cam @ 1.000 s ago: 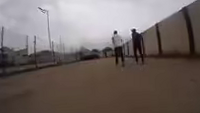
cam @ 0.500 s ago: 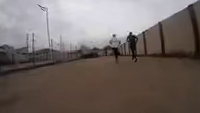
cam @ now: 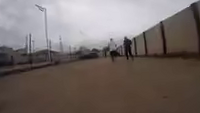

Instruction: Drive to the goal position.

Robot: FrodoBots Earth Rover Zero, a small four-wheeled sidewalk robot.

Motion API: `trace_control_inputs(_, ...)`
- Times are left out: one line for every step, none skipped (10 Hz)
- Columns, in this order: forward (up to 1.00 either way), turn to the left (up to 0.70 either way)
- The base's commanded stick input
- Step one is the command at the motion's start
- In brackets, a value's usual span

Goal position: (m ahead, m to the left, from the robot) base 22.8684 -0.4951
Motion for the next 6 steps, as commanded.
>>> trace_control_inputs(0.70, 0.00)
trace_control_inputs(0.70, 0.00)
trace_control_inputs(0.70, 0.00)
trace_control_inputs(0.70, 0.00)
trace_control_inputs(0.70, 0.00)
trace_control_inputs(0.70, 0.00)
